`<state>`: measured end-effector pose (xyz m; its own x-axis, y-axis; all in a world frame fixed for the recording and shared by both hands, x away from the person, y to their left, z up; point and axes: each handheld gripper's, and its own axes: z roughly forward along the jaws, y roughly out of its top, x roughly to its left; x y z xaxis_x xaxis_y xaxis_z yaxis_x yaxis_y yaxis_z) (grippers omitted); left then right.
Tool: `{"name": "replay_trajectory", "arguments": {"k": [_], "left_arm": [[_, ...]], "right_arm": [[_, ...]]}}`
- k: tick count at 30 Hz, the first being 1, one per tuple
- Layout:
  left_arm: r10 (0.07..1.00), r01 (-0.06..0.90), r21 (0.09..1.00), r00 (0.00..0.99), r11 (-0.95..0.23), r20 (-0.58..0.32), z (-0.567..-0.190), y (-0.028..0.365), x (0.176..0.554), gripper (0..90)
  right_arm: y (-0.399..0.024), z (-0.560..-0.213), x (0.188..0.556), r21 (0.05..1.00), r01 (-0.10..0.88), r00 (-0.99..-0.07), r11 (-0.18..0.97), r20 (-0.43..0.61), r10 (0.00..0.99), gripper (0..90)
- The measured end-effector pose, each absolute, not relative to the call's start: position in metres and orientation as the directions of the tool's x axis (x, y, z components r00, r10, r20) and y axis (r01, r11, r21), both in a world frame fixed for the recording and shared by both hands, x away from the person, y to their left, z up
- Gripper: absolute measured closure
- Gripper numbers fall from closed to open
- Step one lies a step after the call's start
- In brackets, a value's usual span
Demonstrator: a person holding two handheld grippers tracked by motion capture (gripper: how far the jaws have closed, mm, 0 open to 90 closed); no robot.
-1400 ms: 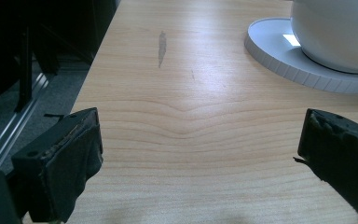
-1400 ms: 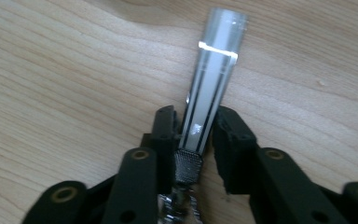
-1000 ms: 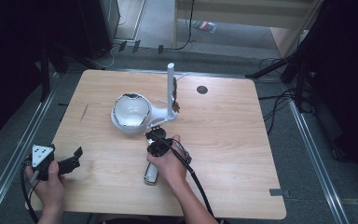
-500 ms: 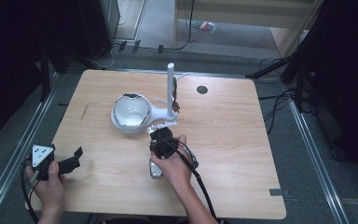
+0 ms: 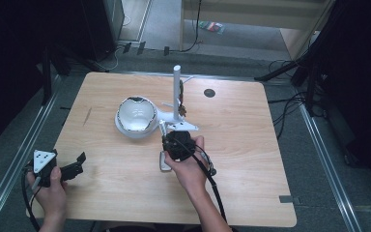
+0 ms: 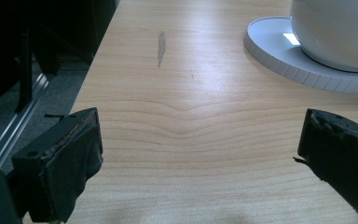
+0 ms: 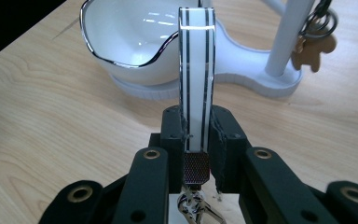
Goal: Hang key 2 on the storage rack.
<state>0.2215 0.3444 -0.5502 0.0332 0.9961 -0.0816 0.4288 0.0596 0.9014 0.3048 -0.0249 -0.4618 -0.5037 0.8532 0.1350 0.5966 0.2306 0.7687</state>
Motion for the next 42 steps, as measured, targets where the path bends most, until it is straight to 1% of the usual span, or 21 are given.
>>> {"name": "replay_trajectory", "arguments": {"k": [4,19,27,33,38,42], "left_arm": [[0.996,0.429,0.901,0.030,0.060,-0.081,-0.550,0.344,0.222,0.1],[0.996,0.428,0.902,0.034,0.055,-0.077,-0.550,0.344,0.222,0.1],[0.996,0.427,0.902,0.036,0.055,-0.077,-0.550,0.344,0.221,0.1],[0.996,0.427,0.902,0.035,0.056,-0.078,-0.550,0.344,0.221,0.1],[0.996,0.428,0.902,0.036,0.054,-0.077,-0.550,0.344,0.221,0.1],[0.996,0.428,0.902,0.034,0.057,-0.079,-0.550,0.344,0.222,0.1]], "right_arm": [[-0.032,-0.458,0.306,0.797,0.562,-0.508,0.220,0.123,0.853,78.2],[-0.054,-0.447,0.313,0.841,0.501,-0.502,0.206,0.089,0.860,78.1],[-0.064,-0.443,0.322,0.856,0.483,-0.507,0.184,0.101,0.856,78.2],[-0.071,-0.441,0.333,0.863,0.478,-0.525,0.162,0.133,0.840,78.1],[-0.075,-0.439,0.341,0.868,0.478,-0.506,0.134,0.148,0.850,78.1],[-0.079,-0.439,0.345,0.870,0.481,-0.537,0.114,0.189,0.822,78.0]]}}
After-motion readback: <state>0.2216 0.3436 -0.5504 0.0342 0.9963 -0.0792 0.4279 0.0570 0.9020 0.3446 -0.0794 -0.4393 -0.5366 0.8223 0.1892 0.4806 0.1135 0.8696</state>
